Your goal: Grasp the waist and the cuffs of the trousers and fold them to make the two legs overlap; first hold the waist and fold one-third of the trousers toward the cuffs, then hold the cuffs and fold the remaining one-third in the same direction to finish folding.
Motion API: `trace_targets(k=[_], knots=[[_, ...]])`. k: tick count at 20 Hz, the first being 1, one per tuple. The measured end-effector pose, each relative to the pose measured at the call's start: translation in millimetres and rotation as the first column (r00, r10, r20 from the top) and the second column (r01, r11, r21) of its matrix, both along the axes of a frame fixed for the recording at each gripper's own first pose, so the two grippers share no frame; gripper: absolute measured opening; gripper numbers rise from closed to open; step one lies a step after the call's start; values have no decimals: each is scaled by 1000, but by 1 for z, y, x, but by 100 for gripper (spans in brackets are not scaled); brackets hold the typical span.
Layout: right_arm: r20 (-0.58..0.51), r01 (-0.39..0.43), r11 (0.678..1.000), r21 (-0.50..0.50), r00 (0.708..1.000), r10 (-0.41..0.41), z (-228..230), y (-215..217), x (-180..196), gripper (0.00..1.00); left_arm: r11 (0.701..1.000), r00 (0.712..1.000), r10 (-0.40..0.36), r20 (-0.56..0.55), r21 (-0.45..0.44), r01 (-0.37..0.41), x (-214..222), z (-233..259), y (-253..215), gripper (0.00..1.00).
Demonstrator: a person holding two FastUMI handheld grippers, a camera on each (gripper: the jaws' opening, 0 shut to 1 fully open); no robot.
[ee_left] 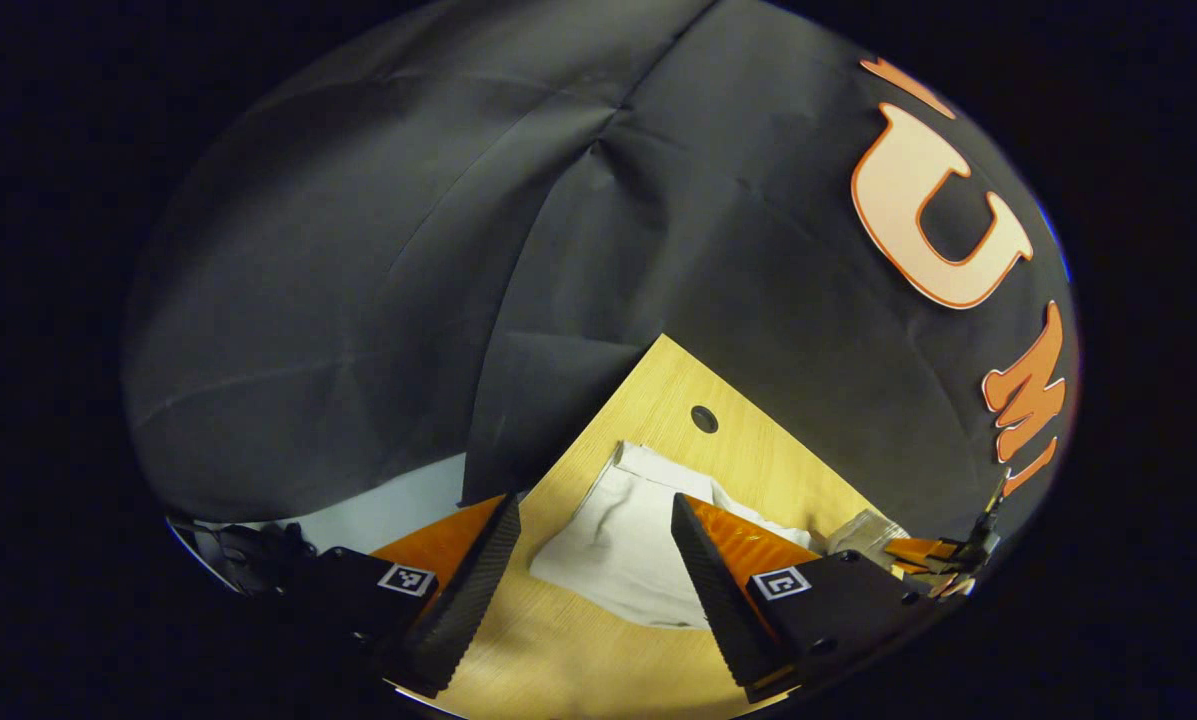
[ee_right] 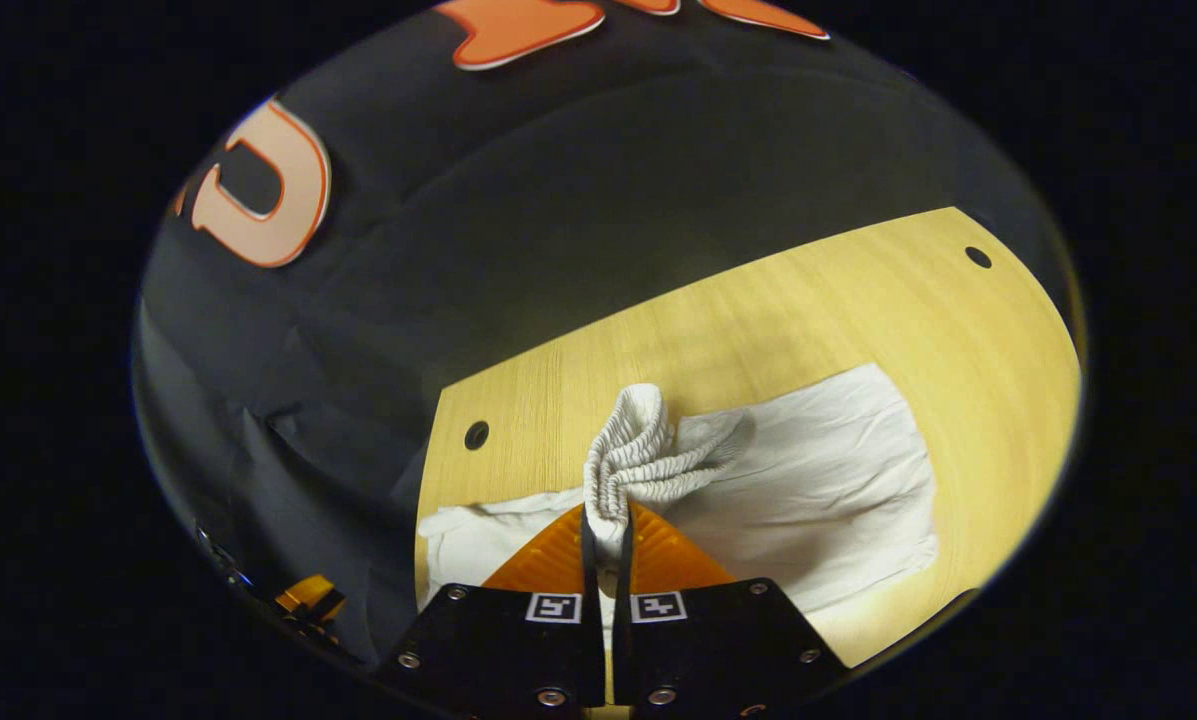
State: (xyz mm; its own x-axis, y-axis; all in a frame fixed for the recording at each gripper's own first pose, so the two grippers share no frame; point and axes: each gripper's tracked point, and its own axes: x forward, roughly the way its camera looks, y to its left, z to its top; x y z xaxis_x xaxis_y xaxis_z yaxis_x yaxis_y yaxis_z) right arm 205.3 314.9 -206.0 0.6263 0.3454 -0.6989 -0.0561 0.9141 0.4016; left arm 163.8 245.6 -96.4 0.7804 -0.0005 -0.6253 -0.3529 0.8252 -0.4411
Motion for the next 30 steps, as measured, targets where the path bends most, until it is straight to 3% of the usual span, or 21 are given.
trace_targets(k=[5,7,10,13,18,24,30], knots=[[-57,-70,996,-63,996,66,-35,24,-23,12,999,1000,18,-22,-49,-19,-5,-17,3,99],[-99,-121,992,19,988,123,-38,38,-32,14,997,999,20,-27,-71,-22,-4,-18,1,99],[-139,-155,982,107,976,169,-26,52,-53,67,995,999,17,-38,-102,-21,-6,-29,-9,99],[-144,-159,982,104,974,173,-25,50,-53,98,981,998,31,-46,-189,-39,-10,-34,-24,100],[-176,-131,983,129,973,153,-33,37,-58,98,930,992,81,-97,-352,-111,-25,-60,-48,99],[-201,-81,989,126,974,105,-36,6,-62,98,847,976,119,-181,-494,-195,-28,-94,-70,99],[-233,0,988,153,972,36,-39,-27,-65,98,834,967,124,-224,-505,-224,-17,-117,-72,99]])
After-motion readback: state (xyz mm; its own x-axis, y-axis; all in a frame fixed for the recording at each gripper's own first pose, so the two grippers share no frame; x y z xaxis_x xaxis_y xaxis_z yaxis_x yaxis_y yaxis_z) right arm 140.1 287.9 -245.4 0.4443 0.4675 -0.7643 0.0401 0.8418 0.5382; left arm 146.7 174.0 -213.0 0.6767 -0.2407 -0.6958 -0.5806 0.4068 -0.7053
